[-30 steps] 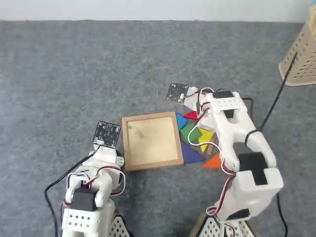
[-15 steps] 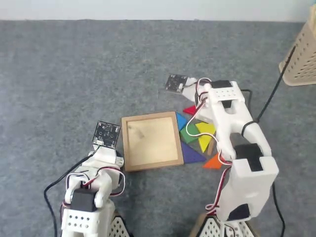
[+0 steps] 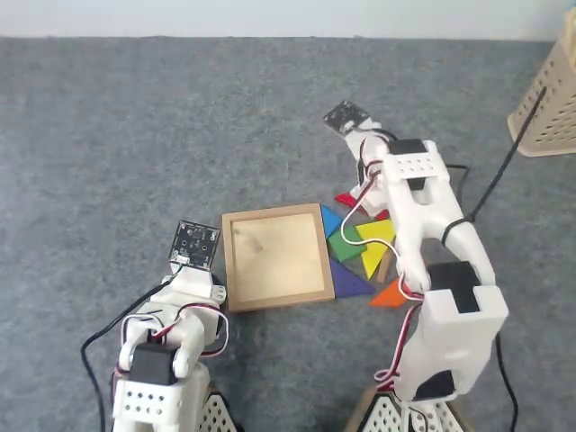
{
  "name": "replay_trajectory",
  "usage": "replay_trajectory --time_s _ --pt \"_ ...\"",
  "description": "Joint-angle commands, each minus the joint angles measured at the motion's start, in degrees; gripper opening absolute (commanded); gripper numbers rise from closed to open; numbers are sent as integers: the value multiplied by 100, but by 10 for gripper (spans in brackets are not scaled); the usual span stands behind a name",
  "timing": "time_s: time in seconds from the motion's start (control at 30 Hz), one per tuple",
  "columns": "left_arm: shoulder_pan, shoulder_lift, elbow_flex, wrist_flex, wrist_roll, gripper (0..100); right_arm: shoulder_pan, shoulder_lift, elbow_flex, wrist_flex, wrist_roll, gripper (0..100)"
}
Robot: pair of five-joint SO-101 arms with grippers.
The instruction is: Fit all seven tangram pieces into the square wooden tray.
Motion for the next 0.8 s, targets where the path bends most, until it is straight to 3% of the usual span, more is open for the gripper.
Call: replay_trajectory --time_s 0.0,0.1,0.33,0.6,0.77 --pt "0 -114 -110 35 35 12 -189 -444 -695 585 -615 241" --pt "0 -114 -110 35 35 12 -259 -444 -993 655 -1635 260" --pt "0 -114 -110 35 35 12 -409 -31 -1371 418 -4308 149" --pt "0 -114 -110 35 35 12 -426 602 -1451 549 -5996 388" --pt "0 -114 -110 35 35 12 -462 673 -1468 497 -6716 409"
